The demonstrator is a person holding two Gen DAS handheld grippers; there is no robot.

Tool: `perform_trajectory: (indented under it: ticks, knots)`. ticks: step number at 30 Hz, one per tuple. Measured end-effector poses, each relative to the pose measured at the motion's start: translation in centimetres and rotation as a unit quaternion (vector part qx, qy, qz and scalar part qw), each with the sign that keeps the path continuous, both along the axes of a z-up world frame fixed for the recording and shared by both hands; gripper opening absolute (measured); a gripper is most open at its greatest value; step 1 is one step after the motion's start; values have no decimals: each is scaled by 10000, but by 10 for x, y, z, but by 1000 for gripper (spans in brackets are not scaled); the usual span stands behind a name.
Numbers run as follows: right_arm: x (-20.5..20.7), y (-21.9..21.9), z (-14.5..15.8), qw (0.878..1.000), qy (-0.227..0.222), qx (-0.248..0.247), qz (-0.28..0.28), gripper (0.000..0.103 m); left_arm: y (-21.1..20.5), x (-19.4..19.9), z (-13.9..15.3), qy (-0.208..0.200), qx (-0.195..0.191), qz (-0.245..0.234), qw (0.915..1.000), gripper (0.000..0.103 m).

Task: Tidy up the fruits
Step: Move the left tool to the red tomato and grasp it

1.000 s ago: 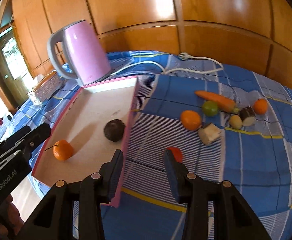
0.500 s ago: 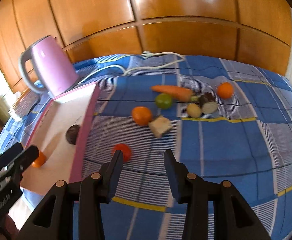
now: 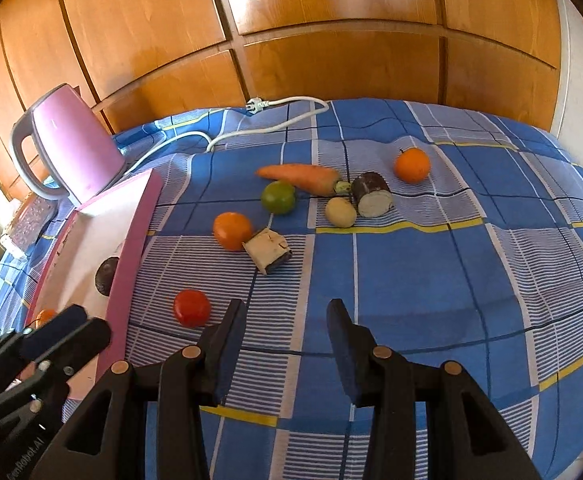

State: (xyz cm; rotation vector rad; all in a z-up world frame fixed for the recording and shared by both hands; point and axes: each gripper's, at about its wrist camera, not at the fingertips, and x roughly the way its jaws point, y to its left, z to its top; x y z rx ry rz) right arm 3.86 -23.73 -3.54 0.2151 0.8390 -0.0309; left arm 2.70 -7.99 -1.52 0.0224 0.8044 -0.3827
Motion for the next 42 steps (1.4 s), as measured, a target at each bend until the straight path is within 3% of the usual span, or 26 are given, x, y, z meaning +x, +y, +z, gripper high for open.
perform_trajectory:
  ticks: [9,19,22,32,42]
  knots:
    - [5,-11,-3,9999,62,61,-68,43,-32,18,-17,242,152,-227,9993,29]
    - [10,-22,-6,9998,79,138,-132,43,-46,37,-37,356,421,41,9985,30]
    - [13,-23,-7,9997,77,178,-114,43,-45,41,-42,365,391,81,9985,26]
    - [36,-13,-12,9981,48,472,394,43,-44,35,-44,105,408,81,9991,25]
    - [68,2,-26,9955,255,206,888,46,-45,35,-45,-2,444,73,9990,25]
